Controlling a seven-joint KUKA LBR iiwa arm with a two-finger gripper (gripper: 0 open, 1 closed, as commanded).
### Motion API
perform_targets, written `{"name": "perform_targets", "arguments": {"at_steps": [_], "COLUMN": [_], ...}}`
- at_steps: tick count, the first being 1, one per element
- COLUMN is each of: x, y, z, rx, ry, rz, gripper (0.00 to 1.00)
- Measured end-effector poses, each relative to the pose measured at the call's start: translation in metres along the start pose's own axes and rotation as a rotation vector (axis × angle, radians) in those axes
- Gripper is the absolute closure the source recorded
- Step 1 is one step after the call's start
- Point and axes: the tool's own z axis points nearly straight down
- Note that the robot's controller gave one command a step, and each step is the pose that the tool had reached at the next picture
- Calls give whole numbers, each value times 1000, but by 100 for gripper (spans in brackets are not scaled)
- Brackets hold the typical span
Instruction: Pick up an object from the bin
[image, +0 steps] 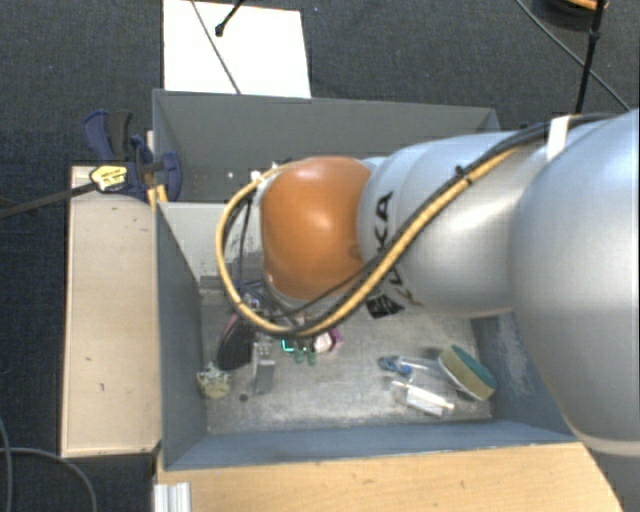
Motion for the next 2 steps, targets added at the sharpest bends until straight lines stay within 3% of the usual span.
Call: {"name": "perform_targets", "arguments": {"at_steps": [1, 2], "x": [-48, -46], "y": [-33, -33], "z": [94, 94], "rx": [-2, -2], "ry": [-15, -9], "rz": [-234, -228], "gripper": [0, 100]}}
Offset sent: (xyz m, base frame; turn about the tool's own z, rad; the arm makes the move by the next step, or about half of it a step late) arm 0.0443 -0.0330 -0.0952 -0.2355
